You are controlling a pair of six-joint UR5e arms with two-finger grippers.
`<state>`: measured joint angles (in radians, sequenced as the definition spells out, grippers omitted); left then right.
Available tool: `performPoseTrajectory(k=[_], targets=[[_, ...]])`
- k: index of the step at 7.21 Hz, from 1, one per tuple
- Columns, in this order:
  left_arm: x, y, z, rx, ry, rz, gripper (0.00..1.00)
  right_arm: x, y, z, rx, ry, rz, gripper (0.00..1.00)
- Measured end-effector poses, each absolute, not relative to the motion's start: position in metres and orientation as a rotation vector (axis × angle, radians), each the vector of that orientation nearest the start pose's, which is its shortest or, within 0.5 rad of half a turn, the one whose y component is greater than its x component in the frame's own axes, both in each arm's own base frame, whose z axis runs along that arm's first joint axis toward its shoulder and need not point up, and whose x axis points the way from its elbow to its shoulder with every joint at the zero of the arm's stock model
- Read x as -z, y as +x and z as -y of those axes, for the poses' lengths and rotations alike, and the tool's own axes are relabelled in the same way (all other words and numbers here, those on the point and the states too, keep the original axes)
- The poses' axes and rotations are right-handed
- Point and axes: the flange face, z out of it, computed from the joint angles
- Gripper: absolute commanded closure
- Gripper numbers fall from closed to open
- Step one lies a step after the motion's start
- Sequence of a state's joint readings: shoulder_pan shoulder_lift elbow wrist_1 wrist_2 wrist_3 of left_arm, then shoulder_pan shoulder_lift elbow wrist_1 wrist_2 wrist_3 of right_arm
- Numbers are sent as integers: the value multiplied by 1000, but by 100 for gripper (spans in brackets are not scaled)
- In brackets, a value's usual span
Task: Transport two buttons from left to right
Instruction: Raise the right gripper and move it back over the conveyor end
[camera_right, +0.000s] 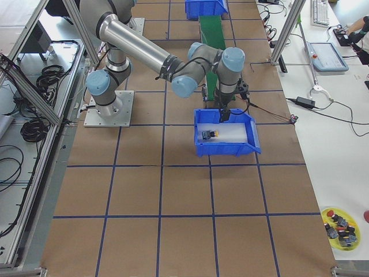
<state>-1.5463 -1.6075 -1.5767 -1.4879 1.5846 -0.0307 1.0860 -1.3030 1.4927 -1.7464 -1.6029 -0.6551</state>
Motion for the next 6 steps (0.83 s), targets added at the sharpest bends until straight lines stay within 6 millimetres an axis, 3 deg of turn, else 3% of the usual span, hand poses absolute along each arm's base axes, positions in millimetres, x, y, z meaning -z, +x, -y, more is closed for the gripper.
performPoseTrajectory(k=[2,3,6], targets=[[-475,-119,514,63,-84,-3126,0,-446,-108,598,3,-145,-3173,0],[-475,-119,514,63,-82,-3126,0,-456,-78,602,27,-71,-3186,1],[-475,-119,514,64,-79,-3126,0,-454,15,611,125,78,-3193,1]])
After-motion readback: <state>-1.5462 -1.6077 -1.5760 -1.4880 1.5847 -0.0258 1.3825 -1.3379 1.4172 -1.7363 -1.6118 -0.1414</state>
